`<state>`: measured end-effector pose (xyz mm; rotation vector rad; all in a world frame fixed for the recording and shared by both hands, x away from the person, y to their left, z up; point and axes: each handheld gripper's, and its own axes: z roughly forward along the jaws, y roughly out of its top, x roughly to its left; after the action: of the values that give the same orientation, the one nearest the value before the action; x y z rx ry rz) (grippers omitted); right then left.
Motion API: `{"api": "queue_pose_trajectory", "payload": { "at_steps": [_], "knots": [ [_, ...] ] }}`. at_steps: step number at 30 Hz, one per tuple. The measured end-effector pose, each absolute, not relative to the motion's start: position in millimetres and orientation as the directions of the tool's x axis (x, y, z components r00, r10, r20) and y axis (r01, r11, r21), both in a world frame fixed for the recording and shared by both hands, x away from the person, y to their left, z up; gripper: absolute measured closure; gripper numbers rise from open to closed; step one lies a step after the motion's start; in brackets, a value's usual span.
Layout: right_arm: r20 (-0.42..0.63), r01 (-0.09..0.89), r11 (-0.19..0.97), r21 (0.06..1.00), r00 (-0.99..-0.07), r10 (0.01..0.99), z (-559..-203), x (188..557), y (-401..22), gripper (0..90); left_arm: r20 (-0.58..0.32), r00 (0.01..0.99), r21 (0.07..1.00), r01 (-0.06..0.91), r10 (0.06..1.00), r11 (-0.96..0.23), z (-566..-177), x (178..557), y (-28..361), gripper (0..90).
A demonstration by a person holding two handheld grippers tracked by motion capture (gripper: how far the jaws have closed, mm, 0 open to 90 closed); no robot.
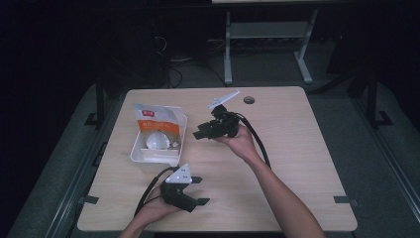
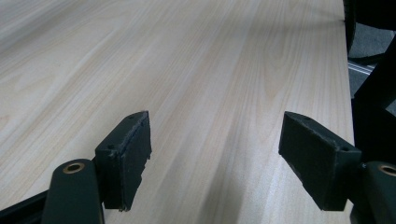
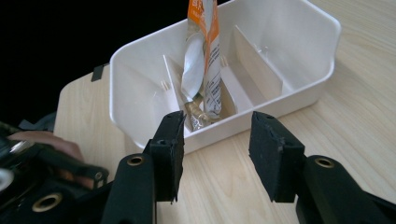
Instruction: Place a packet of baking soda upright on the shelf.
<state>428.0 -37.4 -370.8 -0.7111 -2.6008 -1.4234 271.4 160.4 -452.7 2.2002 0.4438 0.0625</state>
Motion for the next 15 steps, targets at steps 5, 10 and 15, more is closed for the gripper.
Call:
{"api": "queue_pose_trajectory", "payload": {
  "at_steps": [5,10,15],
  "knots": [
    [0.308,0.454,0.438,0.776,-0.878,0.365,-371,423,-55,52.9,-0.109,0.935,0.773,0.294,0.338,-0.563,-452,272,161,24.7],
    [0.306,0.461,0.434,0.774,-0.872,0.381,-372,419,-70,50.9,-0.111,0.934,0.774,0.295,0.339,-0.560,-452,272,161,24.6],
    [0.310,0.472,0.429,0.770,-0.865,0.395,-373,414,-84,49.4,-0.113,0.932,0.774,0.300,0.345,-0.557,-452,273,161,24.4]
  ]
}}
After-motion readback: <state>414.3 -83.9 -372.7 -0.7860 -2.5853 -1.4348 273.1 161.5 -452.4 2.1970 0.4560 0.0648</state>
